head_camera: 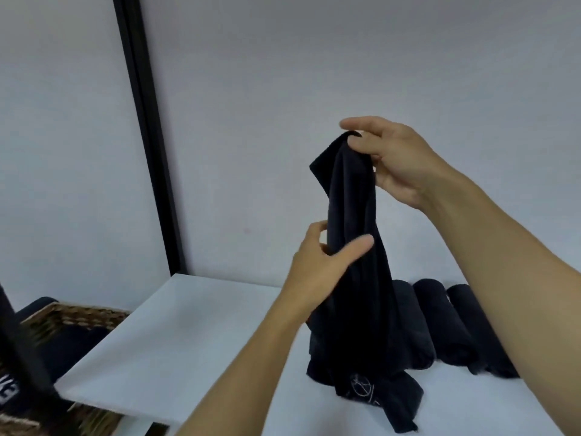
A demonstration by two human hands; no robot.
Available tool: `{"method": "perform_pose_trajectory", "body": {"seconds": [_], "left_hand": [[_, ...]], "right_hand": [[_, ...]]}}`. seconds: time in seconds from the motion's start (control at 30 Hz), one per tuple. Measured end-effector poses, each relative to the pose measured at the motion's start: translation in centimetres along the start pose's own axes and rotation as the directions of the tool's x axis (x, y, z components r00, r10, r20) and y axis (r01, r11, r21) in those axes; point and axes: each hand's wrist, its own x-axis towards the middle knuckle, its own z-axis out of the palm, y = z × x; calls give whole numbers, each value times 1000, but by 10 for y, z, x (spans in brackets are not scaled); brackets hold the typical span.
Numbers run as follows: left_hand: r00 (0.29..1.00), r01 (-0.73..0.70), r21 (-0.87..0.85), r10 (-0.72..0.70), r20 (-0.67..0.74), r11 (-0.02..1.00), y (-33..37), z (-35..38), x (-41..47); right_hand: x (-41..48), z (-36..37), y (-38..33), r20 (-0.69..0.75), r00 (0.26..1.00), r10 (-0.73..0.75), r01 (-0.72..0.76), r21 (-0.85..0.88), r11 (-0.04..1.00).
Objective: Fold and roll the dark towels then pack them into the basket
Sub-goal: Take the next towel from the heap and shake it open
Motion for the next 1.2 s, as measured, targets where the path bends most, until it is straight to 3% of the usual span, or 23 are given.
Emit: {"method": "perform_pose_trajectory", "body": {"seconds": [0.1,0.17,0.23,0.3,0.37,0.47,0.53,0.57,0.63,0.67,0.77,0.83,0.9,1.0,1.07,1.2], "left_hand": [[993,-36,156,52,-103,987,-12,5,15],[997,-24,308,45,-60,951,-26,-14,24],[1000,5,465,-16,20,885,-42,-38,31],[995,48,550,-89,48,834,-57,-62,35],[991,97,644,-131,5,758,-67,-85,44],[987,163,762,-101,-128,627,-71,-110,64],[969,222,743,-56,-242,631,-61,-121,79],[951,247,656,-47,-307,713,-53,-125,88],[894,236,346,-63,-443,908,-30,-133,109],[868,184,200,-63,-493,962,-15,-137,120],[834,-79,1,67,-548,997,43,-143,151],[803,-252,-24,196,-563,967,88,-144,164],[757,-376,11,314,-573,926,132,-146,172],[681,-518,58,453,-576,853,187,-159,174],[633,-591,81,524,-570,802,215,-165,165],[517,-691,173,648,-559,702,245,-169,124]], "right_hand": [[5,-5,-2,-62,997,-49,49,-14,999],[4,-18,-3,-82,996,-45,39,-79,996],[-1,-36,-1,-27,1000,-10,2,-282,959],[-6,-52,8,17,999,47,-29,-578,815],[-7,-63,23,24,995,100,-42,-793,607],[0,-73,51,57,995,82,29,-952,304],[12,-79,66,30,999,33,20,-966,258],[20,-81,70,-5,1000,1,-5,-967,253],[38,-86,73,-114,991,-64,-90,-950,298],[49,-87,70,-194,977,-90,-144,-909,391],[82,-81,46,-421,906,-30,-211,-513,832],[100,-76,17,-454,888,67,-177,-203,963],[116,-71,-15,-408,911,67,-76,-6,997],[125,-62,-61,-398,916,-57,118,132,984],[122,-58,-87,-419,895,-154,236,153,960],[95,-49,-117,-411,852,-323,369,34,929]]}}
